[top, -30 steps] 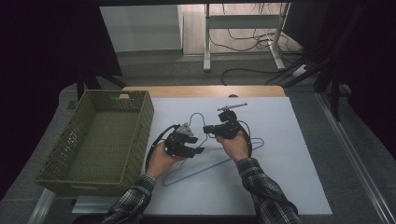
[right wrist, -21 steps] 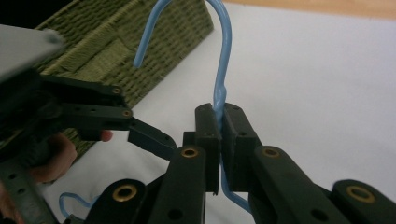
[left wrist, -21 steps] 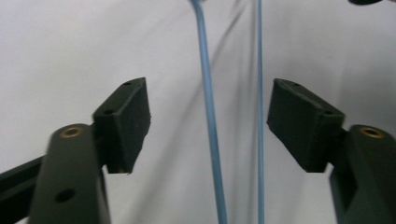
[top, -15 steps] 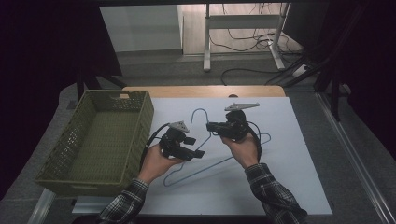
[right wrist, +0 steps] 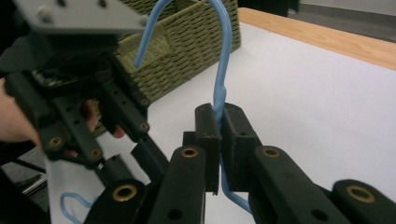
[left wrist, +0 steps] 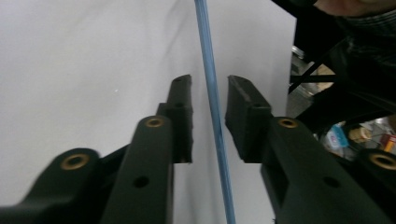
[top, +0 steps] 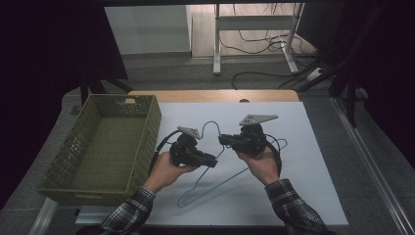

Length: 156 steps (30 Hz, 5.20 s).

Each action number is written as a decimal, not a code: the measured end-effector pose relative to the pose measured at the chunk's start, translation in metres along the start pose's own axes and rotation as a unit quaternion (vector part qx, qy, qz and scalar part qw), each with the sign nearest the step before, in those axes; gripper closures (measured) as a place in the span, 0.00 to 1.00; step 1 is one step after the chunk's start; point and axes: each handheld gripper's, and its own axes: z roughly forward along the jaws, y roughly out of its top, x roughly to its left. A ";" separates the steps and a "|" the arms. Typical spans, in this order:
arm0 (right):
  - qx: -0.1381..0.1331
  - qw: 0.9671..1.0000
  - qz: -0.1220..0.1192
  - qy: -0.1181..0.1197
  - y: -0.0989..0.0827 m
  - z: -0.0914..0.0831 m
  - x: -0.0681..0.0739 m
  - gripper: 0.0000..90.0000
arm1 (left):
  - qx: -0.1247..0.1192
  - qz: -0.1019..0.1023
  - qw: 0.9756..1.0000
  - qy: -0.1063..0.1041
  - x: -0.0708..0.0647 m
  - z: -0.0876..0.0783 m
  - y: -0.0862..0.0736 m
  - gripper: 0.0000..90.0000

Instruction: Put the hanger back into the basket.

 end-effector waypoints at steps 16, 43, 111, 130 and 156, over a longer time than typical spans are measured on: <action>0.004 1.000 -0.018 0.001 -0.005 -0.006 0.007 0.83 | 0.005 -0.059 0.998 -0.024 0.005 -0.006 -0.001 0.98; 0.029 0.997 -0.014 -0.074 -0.060 -0.079 0.019 0.04 | -0.049 -0.082 0.994 0.044 -0.008 -0.113 0.013 0.98; 0.076 0.989 0.052 -0.120 -0.127 -0.109 0.004 0.01 | -0.070 -0.216 0.925 0.303 0.091 -0.263 -0.181 0.76; 0.057 0.987 0.050 -0.139 -0.123 -0.120 0.010 0.00 | -0.175 -0.076 0.946 0.263 -0.007 -0.225 -0.158 0.12; 0.088 0.981 0.038 -0.167 -0.133 -0.123 0.003 0.00 | -0.100 -0.027 0.959 0.265 -0.046 -0.141 -0.171 0.02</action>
